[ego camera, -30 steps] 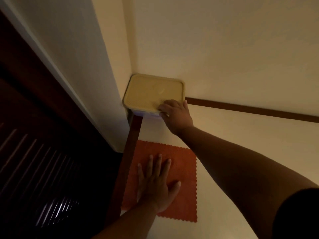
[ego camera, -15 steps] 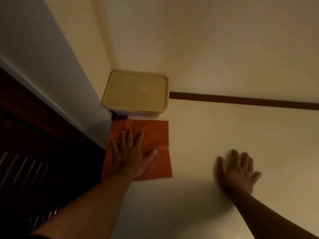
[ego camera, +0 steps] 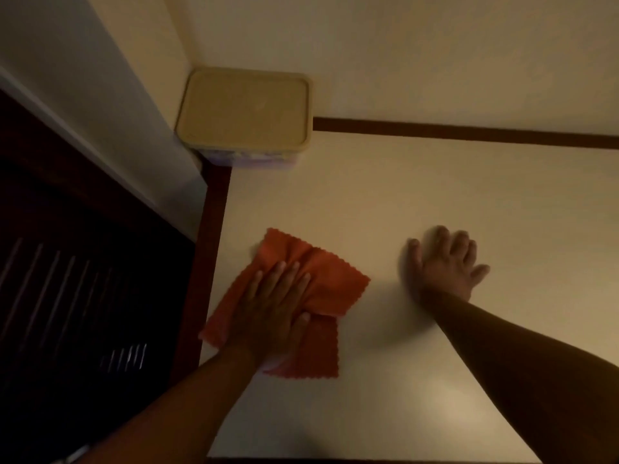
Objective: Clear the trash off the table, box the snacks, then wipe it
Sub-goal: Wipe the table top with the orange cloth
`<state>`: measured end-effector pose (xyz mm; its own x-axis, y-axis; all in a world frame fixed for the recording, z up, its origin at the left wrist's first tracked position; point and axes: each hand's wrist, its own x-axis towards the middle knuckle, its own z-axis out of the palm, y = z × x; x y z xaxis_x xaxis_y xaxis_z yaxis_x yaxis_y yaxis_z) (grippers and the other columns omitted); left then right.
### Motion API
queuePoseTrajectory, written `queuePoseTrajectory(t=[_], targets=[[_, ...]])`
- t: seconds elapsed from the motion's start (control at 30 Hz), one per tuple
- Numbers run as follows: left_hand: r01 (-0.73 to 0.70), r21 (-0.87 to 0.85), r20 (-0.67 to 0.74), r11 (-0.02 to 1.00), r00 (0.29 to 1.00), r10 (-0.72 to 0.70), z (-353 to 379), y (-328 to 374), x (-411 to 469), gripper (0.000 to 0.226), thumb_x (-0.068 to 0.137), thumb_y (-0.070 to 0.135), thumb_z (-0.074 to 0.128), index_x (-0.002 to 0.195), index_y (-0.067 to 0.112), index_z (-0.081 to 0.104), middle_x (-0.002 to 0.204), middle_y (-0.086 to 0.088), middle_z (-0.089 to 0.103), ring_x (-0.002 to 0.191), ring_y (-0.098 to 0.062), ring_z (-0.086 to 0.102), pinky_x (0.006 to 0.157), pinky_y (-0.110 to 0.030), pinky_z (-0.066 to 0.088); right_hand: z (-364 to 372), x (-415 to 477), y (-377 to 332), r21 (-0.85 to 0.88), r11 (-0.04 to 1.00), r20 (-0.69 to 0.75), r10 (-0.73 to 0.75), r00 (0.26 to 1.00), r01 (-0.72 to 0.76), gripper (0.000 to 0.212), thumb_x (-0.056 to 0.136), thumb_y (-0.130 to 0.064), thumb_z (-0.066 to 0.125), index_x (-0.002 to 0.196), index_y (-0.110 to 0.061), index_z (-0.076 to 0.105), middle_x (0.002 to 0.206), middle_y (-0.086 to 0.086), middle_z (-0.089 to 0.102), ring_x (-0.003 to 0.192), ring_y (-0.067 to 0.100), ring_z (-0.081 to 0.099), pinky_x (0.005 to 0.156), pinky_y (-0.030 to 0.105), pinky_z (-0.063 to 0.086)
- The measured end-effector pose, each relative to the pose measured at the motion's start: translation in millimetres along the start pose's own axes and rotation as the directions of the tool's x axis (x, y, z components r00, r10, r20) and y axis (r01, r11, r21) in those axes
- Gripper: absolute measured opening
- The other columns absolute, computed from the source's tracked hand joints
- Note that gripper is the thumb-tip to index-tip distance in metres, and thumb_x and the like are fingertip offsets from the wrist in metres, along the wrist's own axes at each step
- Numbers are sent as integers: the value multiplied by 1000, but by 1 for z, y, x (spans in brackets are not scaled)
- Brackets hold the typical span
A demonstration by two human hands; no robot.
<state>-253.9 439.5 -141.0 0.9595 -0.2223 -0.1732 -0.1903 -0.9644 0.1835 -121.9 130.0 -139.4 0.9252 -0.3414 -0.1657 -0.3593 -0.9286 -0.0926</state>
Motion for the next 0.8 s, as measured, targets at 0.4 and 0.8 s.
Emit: queuePoseTrajectory(t=[0.4,0.8], targets=[[431,0,-13,902,902,-431,1,17,4,86,91,76,9,162,28,-2,170,-4,-4,156,-25,-7,126,-49,0,10,2,22,84,993,46,-92,995,88,78,95,-70,28,161,-28,21,172,14,7,159,32,2,119,69,0],[481,56,79,875,871,-484,36,40,-216,92,83,89,12,159,41,-10,169,5,-12,155,-19,-15,125,-52,-1,-6,-102,157,-18,983,111,-181,977,184,83,92,-81,4,162,-36,3,173,4,-3,159,32,-5,114,78,-4]])
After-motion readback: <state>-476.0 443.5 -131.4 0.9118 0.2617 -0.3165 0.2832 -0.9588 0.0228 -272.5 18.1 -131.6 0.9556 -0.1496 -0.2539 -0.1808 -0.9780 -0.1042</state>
